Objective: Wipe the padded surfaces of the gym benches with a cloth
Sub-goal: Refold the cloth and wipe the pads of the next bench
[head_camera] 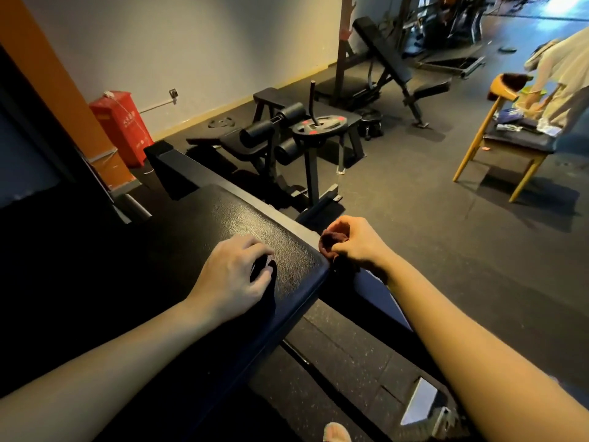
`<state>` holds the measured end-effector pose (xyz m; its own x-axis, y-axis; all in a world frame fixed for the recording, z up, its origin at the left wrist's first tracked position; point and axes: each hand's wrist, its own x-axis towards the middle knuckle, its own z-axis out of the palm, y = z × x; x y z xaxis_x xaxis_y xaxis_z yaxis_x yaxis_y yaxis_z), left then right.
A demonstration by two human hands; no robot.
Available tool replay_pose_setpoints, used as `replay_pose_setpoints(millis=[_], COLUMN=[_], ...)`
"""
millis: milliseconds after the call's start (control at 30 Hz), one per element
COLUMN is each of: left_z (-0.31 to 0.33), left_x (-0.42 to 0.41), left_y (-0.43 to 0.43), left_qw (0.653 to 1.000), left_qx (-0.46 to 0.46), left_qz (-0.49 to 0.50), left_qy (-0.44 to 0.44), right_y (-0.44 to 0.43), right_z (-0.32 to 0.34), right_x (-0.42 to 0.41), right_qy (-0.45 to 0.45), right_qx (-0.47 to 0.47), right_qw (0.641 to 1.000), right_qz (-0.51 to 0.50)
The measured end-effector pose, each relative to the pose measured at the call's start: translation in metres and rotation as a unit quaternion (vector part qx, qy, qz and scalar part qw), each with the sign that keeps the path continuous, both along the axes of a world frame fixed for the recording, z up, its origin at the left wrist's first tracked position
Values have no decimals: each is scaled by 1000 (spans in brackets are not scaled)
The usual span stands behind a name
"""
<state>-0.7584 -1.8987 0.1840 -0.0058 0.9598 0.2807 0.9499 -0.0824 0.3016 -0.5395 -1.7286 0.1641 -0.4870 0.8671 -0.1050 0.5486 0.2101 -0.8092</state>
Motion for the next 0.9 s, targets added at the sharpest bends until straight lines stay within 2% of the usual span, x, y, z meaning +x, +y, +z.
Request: replay_pose_setpoints(millis=[200, 433, 500, 700, 900], left_z=[-2, 12, 14, 12, 13], left_x=[-7, -8, -6, -6, -4], left_y=[24, 42, 43, 40, 38], left_qw=[993, 951, 947, 943, 942], left_qx=[-38, -177, -193, -219, -227], left_qz=[108, 245, 253, 250, 248], left_qy=[38, 68, 48, 33, 25], right_y=[53, 103, 112, 135, 149], right_z=[-9, -19, -18, -20, -32], right_x=[-43, -125, -152, -248, -283], right_qy=[50, 69, 73, 101, 136], right_qx=[-30, -72, -59, 3, -2], right_qw=[985, 958, 959, 981, 973], right_qz=[162, 270, 267, 168, 185])
